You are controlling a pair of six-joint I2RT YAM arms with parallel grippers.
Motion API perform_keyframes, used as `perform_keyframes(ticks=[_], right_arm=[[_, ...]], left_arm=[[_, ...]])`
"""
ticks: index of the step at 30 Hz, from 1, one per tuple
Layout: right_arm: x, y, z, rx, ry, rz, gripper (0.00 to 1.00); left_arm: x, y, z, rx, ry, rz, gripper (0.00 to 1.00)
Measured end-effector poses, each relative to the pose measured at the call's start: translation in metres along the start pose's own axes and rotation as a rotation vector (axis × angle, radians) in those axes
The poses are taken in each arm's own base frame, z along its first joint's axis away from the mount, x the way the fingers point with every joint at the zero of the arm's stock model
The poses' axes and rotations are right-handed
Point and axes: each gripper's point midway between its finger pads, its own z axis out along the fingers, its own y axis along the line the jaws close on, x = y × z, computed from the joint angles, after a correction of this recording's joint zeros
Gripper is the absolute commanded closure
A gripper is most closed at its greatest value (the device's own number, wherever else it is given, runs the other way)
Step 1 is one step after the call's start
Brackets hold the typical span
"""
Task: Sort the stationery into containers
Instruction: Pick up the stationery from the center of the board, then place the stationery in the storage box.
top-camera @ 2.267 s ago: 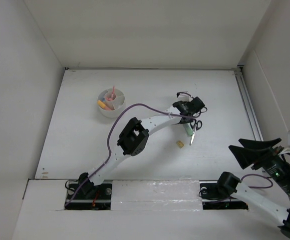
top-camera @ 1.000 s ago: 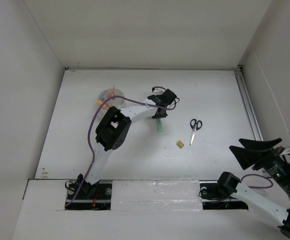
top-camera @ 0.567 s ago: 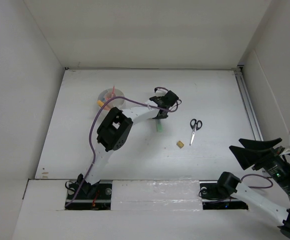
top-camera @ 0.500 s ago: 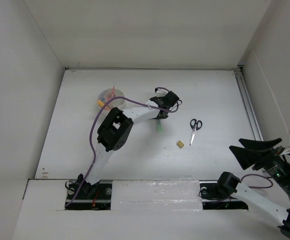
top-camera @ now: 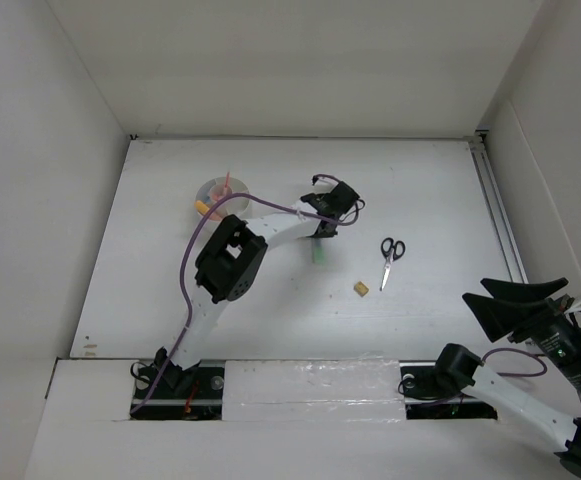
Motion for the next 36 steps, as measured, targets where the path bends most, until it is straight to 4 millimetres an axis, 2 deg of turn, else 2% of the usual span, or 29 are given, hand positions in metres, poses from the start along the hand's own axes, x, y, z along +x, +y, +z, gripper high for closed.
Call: perform_keyframes(ticks=[2, 10, 13, 16, 18, 20, 23, 25, 27, 29, 31, 33, 36], right_arm=[[0.0, 0.0, 0.0, 0.0, 0.0, 0.0, 0.01], [0.0, 0.0, 0.0, 0.0, 0.0, 0.0, 0.01], [0.0, 0.0, 0.0, 0.0, 0.0, 0.0, 0.01], [0.0, 0.0, 0.0, 0.0, 0.0, -0.001, 0.01], [0.0, 0.0, 0.0, 0.0, 0.0, -0.004, 0.01], [0.0, 0.0, 0.0, 0.001, 0.001, -0.005, 0.01], [0.0, 0.0, 0.001, 0.001, 0.002, -0.008, 0.01], [0.001, 0.0, 0.001, 0.002, 0.003, -0.009, 0.01], [0.001, 0.0, 0.002, 0.005, 0.008, -0.011, 0.01], [0.002, 0.0, 0.004, 0.009, 0.015, -0.014, 0.01], [0.004, 0.0, 0.006, 0.014, 0.024, -0.018, 0.01], [0.005, 0.0, 0.008, 0.018, 0.03, -0.021, 0.01], [0.006, 0.0, 0.01, 0.022, 0.036, -0.023, 0.01]], left_arm=[[0.0, -0.002, 0.0, 0.008, -0.002, 0.008, 1.0], [-0.003, -0.002, -0.005, 0.036, -0.029, 0.01, 1.0], [0.003, 0.007, -0.015, 0.026, -0.008, 0.01, 1.0], [0.006, 0.026, -0.03, -0.018, 0.023, 0.023, 1.0], [-0.01, 0.037, -0.048, -0.039, -0.012, 0.005, 1.0], [-0.043, 0.053, -0.076, -0.057, -0.104, -0.054, 1.0], [-0.105, 0.085, -0.13, -0.047, -0.273, -0.211, 1.0], [-0.146, 0.12, -0.169, -0.047, -0.4, -0.347, 1.0], [-0.175, 0.161, -0.205, -0.07, -0.524, -0.489, 1.0], [-0.19, 0.203, -0.231, -0.117, -0.624, -0.614, 1.0], [-0.192, 0.233, -0.247, -0.162, -0.693, -0.707, 1.0], [-0.186, 0.256, -0.254, -0.218, -0.746, -0.768, 1.0], [-0.175, 0.276, -0.249, -0.298, -0.786, -0.806, 1.0]])
